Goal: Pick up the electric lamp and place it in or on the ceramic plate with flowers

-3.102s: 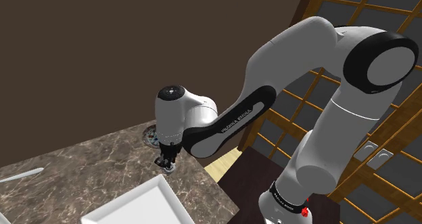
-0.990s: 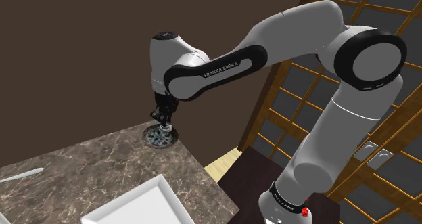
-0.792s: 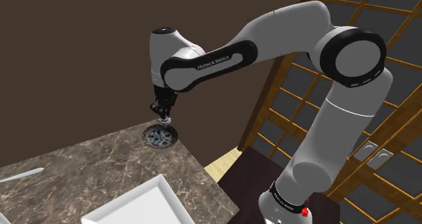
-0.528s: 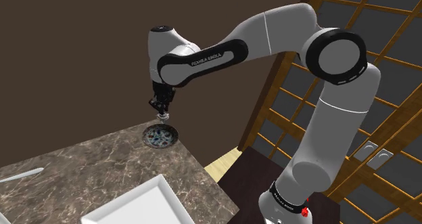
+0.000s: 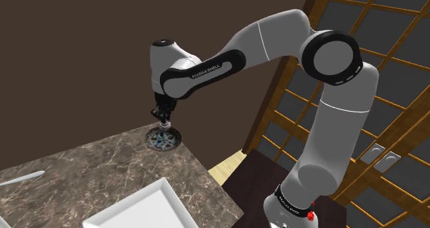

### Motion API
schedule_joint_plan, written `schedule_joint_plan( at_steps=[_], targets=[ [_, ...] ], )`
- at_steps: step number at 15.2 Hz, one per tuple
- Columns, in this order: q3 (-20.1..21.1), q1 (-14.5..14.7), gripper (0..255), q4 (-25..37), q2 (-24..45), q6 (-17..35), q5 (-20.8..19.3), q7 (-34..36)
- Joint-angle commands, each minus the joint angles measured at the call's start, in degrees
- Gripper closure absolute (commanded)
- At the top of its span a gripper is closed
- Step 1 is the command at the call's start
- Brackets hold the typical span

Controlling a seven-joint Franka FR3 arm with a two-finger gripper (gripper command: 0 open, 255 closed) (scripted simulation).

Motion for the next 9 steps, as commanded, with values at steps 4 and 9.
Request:
schedule_joint_plan(
  at_steps=[4,9],
  targets=[
    [-0.47,0.23,255,-1.37,2.03,3.19,-1.41,1.19],
    [-0.80,0.44,255,-1.94,3.38,4.95,-2.32,1.98]
  ],
)
